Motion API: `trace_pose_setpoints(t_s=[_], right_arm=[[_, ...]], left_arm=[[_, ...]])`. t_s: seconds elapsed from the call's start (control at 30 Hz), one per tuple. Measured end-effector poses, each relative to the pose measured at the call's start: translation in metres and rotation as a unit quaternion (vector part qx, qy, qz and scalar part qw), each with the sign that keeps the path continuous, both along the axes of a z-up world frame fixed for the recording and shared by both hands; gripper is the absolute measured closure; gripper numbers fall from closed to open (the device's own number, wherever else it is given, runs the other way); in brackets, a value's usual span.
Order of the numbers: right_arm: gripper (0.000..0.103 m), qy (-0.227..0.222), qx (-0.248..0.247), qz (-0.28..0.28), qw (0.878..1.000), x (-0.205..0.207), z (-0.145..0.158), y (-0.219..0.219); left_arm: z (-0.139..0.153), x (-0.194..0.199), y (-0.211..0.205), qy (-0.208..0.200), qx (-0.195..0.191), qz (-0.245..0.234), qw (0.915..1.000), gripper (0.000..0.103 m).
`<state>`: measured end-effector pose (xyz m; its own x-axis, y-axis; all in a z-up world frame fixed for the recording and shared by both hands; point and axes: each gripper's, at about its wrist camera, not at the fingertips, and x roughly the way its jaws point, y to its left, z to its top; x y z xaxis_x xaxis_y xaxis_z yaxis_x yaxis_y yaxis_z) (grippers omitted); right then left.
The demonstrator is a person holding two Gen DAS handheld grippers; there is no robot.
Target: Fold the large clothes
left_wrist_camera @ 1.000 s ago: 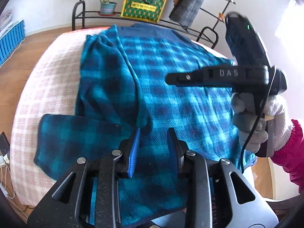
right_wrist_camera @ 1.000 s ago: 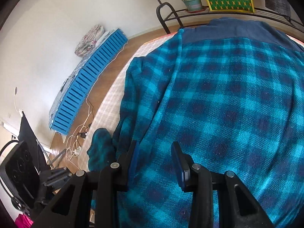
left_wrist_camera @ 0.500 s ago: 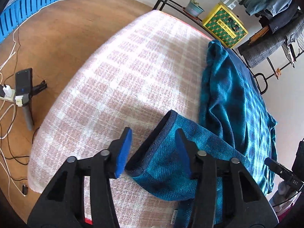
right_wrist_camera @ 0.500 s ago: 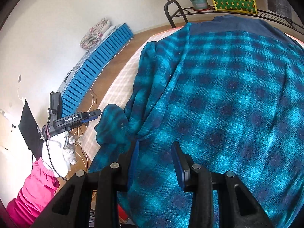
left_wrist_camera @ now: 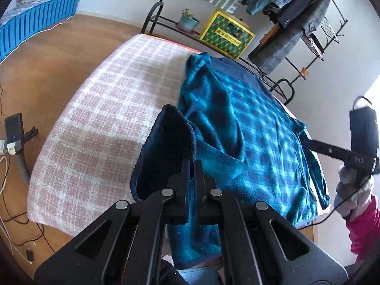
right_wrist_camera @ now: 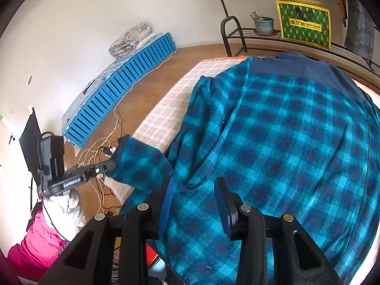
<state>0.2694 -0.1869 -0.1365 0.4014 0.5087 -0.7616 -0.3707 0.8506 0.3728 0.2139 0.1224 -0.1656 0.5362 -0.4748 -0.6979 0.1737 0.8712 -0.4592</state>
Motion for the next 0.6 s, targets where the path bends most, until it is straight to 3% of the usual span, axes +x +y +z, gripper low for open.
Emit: trace_pose_setpoints(t_s=[0.17, 0.33, 0.4, 0.43, 0.5, 0.6], right_arm=[[0.064, 0.01, 0.0, 0.017, 1.0, 0.042, -0.001, 0.039], [0.063, 0.025, -0.021, 0.038, 0.999, 0.076, -0.017, 0.088], [0.063, 0.034, -0.032, 0.053, 0.997, 0.085, -0.026, 0.106], [0.062, 0.038, -0.041, 0.059, 0.997, 0.089, -0.03, 0.114], [0.062, 0.048, -0.06, 0.066, 0.995, 0.098, -0.042, 0.129], [0.062, 0.057, -0.099, 0.056, 0.992, 0.115, -0.061, 0.145]], left_arm=[[0.023, -0.05, -0.037, -0.027, 0.02, -0.06, 0.9976, 0.103], [0.026, -0.103, -0.071, -0.013, 0.031, -0.129, 0.991, 0.103], [0.03, -0.12, -0.074, -0.008, 0.029, -0.15, 0.9882, 0.096], [0.033, -0.127, -0.073, -0.009, 0.025, -0.152, 0.988, 0.092], [0.038, -0.133, -0.062, -0.012, 0.02, -0.128, 0.9915, 0.071], [0.035, -0.117, -0.036, 0.0, 0.012, -0.068, 0.9976, 0.067]])
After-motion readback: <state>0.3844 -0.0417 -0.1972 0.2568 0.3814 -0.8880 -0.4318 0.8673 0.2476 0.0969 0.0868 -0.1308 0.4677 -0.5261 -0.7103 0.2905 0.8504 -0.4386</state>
